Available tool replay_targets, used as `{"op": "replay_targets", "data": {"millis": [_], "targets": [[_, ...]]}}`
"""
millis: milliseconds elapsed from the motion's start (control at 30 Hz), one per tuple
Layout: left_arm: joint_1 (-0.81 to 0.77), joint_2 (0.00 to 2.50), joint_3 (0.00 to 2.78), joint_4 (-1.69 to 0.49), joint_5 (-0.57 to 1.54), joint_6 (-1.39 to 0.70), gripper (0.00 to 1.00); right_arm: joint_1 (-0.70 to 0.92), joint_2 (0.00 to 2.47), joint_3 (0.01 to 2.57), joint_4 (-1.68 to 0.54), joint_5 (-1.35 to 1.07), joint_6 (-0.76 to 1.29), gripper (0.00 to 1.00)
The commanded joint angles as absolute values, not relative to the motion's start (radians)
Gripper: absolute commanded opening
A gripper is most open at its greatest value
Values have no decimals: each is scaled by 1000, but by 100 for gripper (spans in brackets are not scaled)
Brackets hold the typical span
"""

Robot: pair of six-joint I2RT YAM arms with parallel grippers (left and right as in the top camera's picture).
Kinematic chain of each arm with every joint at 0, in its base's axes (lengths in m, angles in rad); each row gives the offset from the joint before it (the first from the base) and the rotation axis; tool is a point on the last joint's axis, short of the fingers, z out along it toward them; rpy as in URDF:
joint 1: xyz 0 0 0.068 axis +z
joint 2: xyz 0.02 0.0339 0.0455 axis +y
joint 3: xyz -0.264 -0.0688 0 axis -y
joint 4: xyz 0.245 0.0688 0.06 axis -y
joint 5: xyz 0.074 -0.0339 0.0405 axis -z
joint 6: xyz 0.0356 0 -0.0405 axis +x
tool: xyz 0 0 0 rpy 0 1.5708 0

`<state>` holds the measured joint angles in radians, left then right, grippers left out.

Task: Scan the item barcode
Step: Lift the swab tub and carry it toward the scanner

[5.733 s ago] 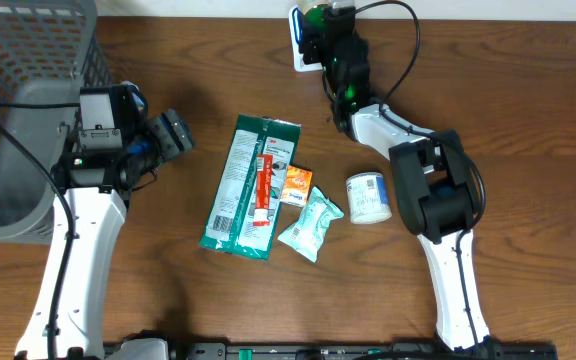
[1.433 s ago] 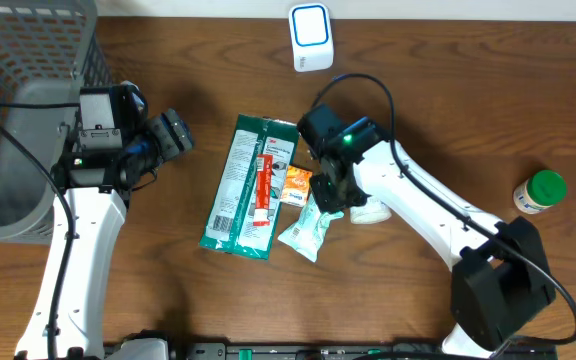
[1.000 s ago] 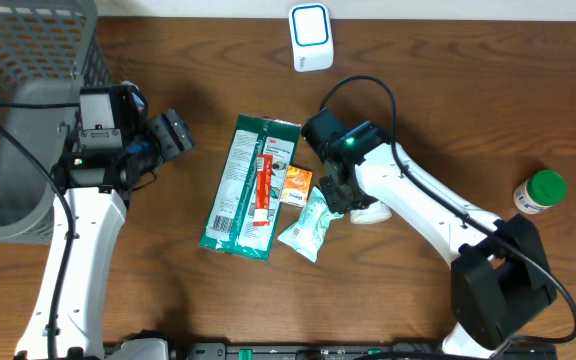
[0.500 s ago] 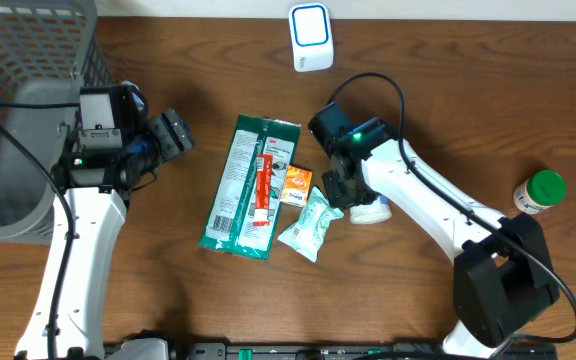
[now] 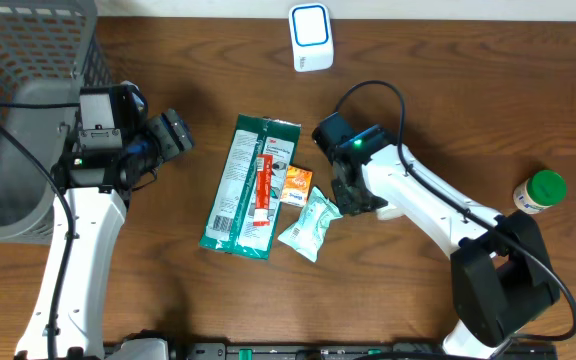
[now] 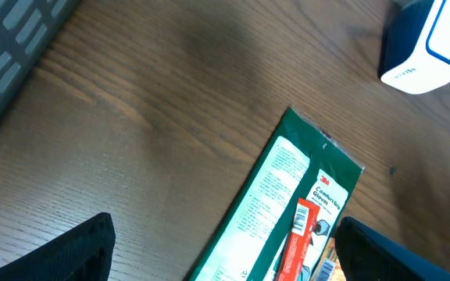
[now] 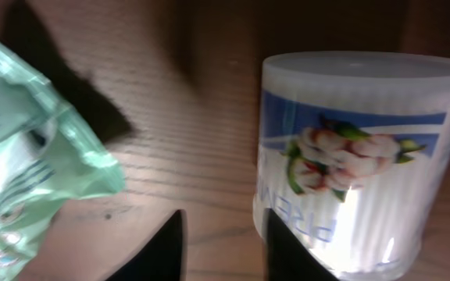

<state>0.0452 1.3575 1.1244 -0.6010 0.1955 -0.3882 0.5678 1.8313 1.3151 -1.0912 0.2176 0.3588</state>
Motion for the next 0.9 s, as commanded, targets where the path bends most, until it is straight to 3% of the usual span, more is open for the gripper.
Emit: {"op": "replay_targets", "data": {"millis": [0, 67, 100, 167, 200, 267, 567, 867], "targets": [[49, 1352, 1145, -601, 186, -375, 88, 528, 1823, 1349, -1098, 287, 369, 41], [49, 1352, 1145, -601, 186, -375, 88, 504, 1823, 1374, -1119, 286, 369, 52], [49, 1352, 1145, -601, 186, -375, 88, 486, 1823, 1388, -1142, 287, 364, 63], [49, 1352, 1145, -601, 186, -375, 88, 446, 1823, 1393, -1168, 287, 355, 97], [49, 1352, 1145, -601, 186, -375, 88, 436, 1824, 1393, -1170, 287, 350, 99], [49, 1352, 1145, -601, 186, -375, 88, 371, 1824, 1386, -1163, 287, 335, 98], [49, 1352, 1145, -601, 186, -375, 88, 327, 1824, 1262, -995, 258, 252, 77], [49, 1352, 1145, -601, 186, -375, 88, 304, 1824, 1213, -924, 246, 227, 69]]}}
